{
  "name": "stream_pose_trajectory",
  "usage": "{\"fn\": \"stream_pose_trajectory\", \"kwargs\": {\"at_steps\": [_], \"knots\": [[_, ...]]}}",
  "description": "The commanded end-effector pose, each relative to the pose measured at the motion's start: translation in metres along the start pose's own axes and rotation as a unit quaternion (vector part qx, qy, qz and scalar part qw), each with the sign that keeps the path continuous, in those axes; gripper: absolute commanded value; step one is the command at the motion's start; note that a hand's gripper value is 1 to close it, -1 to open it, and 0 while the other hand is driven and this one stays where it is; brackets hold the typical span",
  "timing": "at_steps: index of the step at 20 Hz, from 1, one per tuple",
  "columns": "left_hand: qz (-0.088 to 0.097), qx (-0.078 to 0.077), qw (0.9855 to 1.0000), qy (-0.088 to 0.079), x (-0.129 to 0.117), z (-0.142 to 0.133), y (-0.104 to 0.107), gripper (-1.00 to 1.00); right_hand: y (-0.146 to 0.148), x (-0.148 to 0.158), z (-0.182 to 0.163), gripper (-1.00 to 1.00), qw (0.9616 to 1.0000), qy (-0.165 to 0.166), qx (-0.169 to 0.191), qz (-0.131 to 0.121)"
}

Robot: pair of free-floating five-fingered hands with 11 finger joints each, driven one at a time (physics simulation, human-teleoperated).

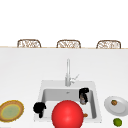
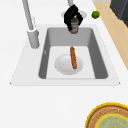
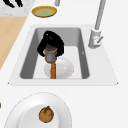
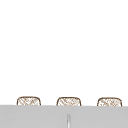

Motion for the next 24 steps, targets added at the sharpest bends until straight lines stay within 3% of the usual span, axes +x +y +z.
{"fn": "stream_pose_trajectory", "kwargs": {"at_steps": [1,4,15,24], "knots": [[0.000,0.000,1.0000,0.000,0.000,0.000,0.000,0.00,-0.006,-0.003,0.035,1.00,0.9996,-0.009,-0.010,-0.026],[0.000,0.000,1.0000,0.000,0.000,0.000,0.000,0.00,-0.014,-0.007,0.062,1.00,0.9996,-0.011,-0.018,-0.020],[0.000,0.000,1.0000,0.000,0.000,0.000,0.000,0.00,-0.019,-0.026,0.155,1.00,0.9980,-0.040,-0.023,-0.044],[0.000,0.000,1.0000,0.000,0.000,0.000,0.000,0.00,-0.020,-0.061,0.208,1.00,0.9966,-0.055,-0.028,-0.055]]}}
